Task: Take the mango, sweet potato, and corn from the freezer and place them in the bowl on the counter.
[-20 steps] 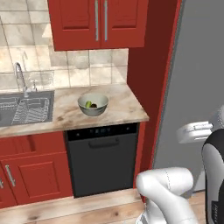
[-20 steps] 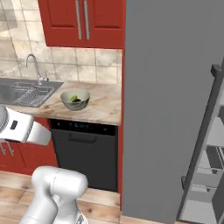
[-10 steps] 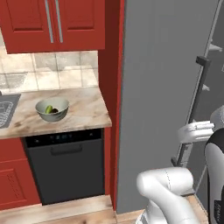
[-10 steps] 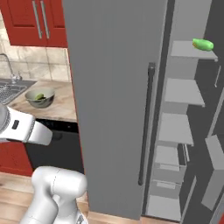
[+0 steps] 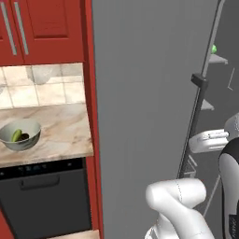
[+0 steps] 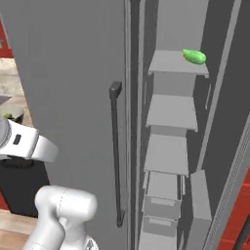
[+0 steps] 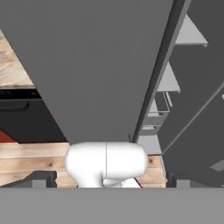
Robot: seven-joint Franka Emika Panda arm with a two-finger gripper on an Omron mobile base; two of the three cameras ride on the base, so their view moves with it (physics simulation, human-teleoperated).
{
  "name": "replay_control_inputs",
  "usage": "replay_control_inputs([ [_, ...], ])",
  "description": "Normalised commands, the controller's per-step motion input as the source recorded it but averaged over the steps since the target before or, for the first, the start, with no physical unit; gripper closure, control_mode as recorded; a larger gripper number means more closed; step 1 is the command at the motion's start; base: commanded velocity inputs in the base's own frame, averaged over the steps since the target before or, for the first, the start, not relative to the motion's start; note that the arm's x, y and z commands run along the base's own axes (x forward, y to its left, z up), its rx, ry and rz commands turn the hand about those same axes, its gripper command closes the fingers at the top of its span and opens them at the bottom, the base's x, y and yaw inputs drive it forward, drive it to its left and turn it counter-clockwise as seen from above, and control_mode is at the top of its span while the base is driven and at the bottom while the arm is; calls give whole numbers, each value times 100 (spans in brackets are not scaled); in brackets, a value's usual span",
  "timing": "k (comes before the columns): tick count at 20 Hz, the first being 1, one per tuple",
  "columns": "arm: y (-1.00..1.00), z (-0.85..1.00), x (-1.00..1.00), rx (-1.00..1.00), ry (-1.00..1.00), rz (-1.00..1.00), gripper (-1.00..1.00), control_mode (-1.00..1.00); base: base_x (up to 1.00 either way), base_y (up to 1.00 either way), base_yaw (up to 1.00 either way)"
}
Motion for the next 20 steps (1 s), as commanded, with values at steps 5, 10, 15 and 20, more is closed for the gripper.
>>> replay_control_inputs([
  [5,0,0,0,0,0,0,-100,100,49,-56,1],
  [10,0,0,0,0,0,0,-100,100,26,-63,1],
  [15,0,0,0,0,0,0,-100,100,24,-55,0],
  [20,0,0,0,0,0,0,-100,100,32,-41,0],
])
